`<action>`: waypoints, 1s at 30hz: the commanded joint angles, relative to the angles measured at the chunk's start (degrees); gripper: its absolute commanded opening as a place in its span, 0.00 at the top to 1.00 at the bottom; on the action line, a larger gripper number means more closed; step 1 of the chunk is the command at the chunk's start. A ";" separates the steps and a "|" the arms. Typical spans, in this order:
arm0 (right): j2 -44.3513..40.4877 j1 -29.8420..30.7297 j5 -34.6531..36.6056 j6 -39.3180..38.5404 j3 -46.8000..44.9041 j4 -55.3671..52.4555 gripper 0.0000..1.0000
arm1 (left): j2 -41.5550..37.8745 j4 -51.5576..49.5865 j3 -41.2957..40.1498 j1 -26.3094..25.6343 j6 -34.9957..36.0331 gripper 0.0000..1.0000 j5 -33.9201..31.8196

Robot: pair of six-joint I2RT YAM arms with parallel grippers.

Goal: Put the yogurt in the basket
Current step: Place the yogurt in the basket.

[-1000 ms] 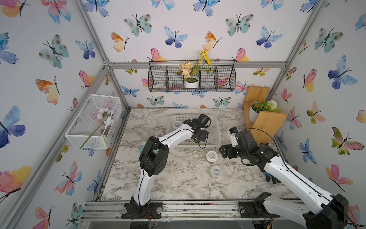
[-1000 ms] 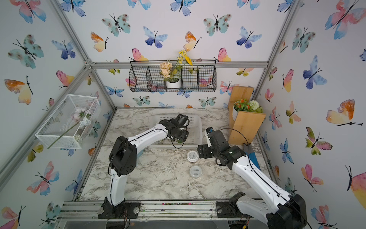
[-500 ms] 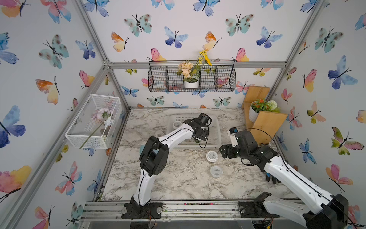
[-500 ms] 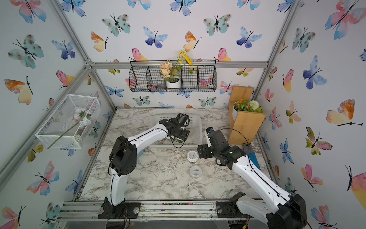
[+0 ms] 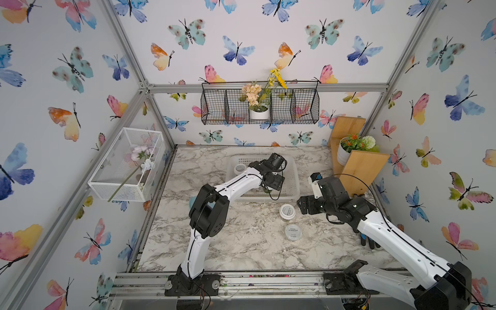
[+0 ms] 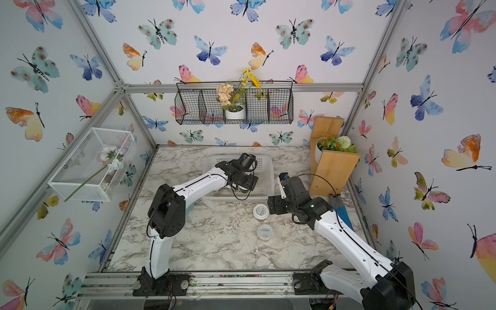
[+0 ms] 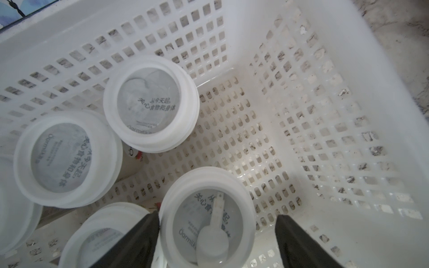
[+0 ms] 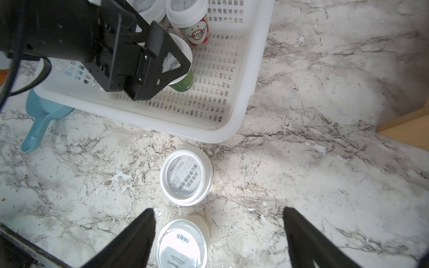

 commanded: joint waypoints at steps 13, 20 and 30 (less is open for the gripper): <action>2.25 -0.08 -0.95 -0.76 -0.14 0.14 0.07 | -27.96 13.87 -19.65 0.59 -0.91 0.14 -4.06; 2.31 -0.08 -0.53 -0.76 -0.11 0.06 0.07 | -48.48 14.72 -38.89 0.95 -4.43 0.13 -4.76; 4.54 -0.08 -0.30 -1.11 0.55 -0.18 0.09 | -73.70 8.44 -57.39 1.50 -7.41 0.16 -8.07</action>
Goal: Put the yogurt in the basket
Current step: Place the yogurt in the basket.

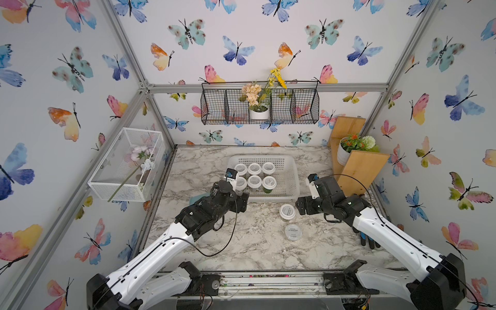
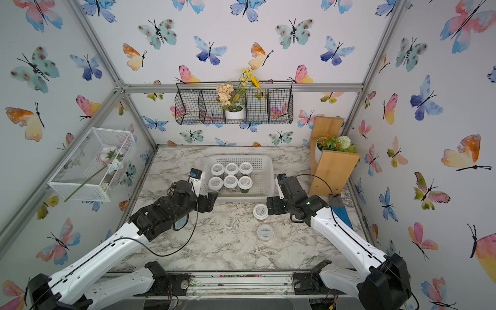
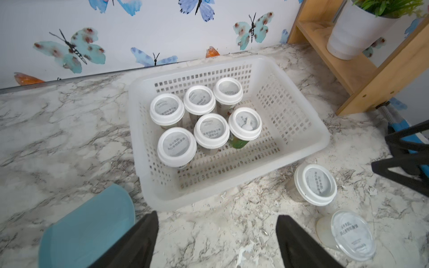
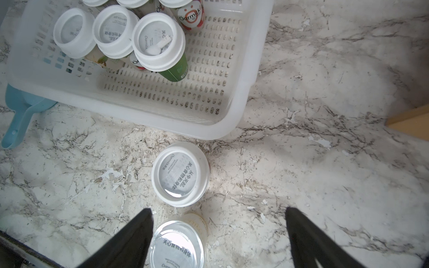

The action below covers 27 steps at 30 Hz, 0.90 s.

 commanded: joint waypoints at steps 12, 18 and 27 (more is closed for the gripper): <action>5.92 -0.08 -5.79 0.92 7.99 1.49 0.11 | -9.50 0.39 -7.69 0.47 -4.32 0.16 3.76; 15.37 1.21 -6.60 0.68 14.37 2.52 0.12 | -12.29 0.39 -8.21 0.40 -4.05 0.16 3.87; 30.23 3.16 -5.52 0.14 26.99 3.40 0.11 | -12.95 0.41 -8.12 0.39 -3.95 0.16 5.02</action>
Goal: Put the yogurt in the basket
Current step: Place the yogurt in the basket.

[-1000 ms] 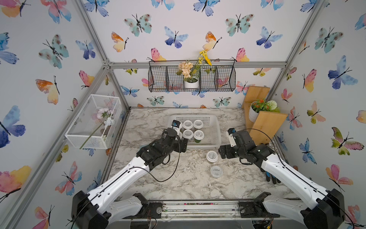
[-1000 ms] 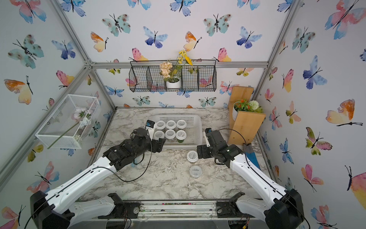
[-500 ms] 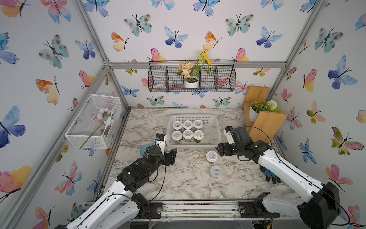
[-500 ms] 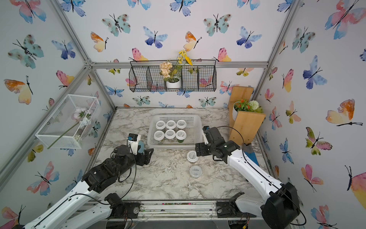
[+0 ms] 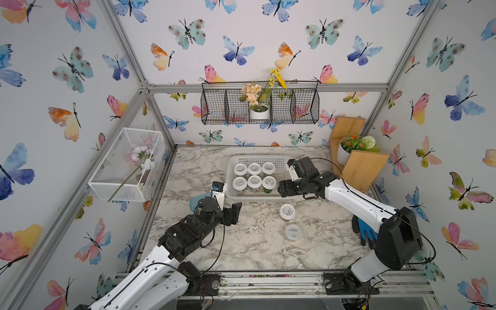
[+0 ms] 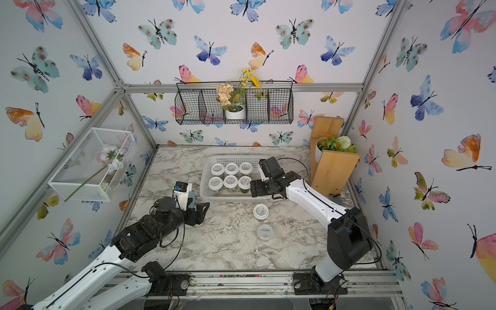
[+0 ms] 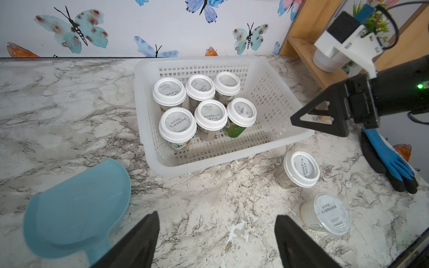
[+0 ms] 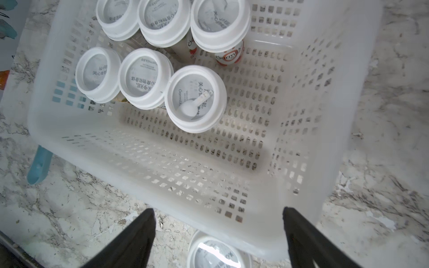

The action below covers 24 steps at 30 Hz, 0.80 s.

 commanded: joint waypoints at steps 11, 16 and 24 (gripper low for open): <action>16.92 1.80 3.00 -0.21 17.24 -1.73 0.09 | -1.29 0.40 -0.01 0.19 0.23 0.16 2.48; 20.91 2.30 3.89 0.46 20.30 -1.88 0.09 | -0.91 0.38 -0.03 0.22 0.23 0.17 2.90; 24.09 2.86 7.70 0.41 22.50 -3.97 0.09 | -1.07 0.34 -0.03 0.10 0.27 0.17 2.75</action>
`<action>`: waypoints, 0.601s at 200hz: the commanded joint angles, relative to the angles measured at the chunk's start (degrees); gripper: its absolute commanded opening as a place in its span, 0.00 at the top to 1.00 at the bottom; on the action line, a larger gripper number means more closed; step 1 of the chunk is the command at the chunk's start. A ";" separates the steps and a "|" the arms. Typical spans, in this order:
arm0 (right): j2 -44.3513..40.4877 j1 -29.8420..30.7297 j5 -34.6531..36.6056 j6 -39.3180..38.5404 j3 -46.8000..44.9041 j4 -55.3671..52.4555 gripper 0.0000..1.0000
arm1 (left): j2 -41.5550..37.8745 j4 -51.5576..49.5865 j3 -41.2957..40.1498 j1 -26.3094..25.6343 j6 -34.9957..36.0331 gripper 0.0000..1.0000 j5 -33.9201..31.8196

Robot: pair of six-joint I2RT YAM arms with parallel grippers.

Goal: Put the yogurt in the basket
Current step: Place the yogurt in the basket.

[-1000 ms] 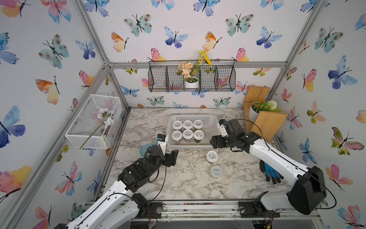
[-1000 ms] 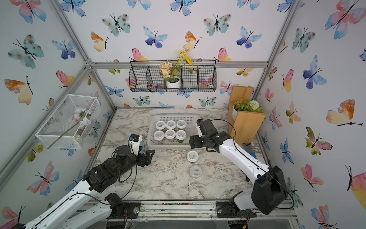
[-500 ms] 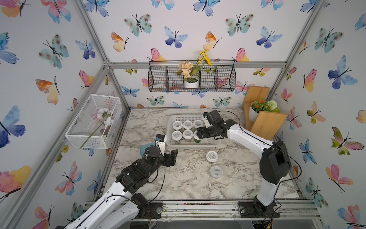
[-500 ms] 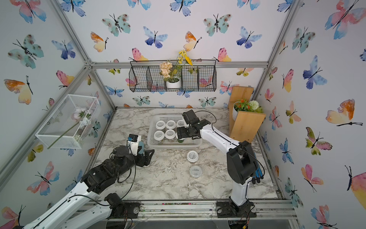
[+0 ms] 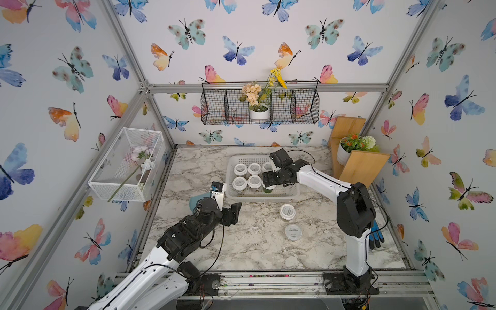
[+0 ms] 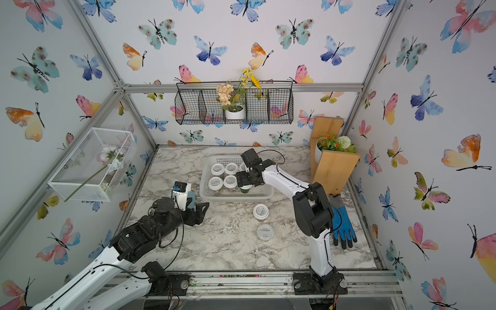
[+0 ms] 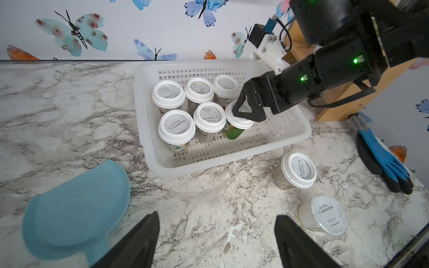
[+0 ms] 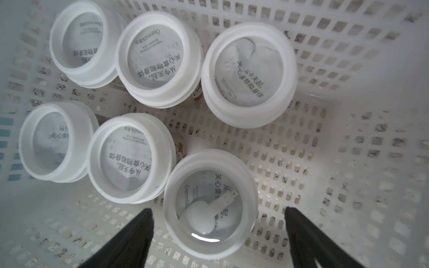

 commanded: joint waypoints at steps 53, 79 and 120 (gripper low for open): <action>3.63 0.87 6.32 0.18 3.20 -3.39 0.08 | -0.38 0.21 -0.03 0.02 0.22 0.17 2.43; 4.13 1.13 6.92 0.11 4.00 -4.12 0.09 | -0.46 0.18 -0.04 -0.07 0.21 0.17 2.35; 1.01 1.31 2.19 0.34 0.97 0.80 0.09 | -0.26 0.22 -0.03 -0.39 0.22 0.17 2.10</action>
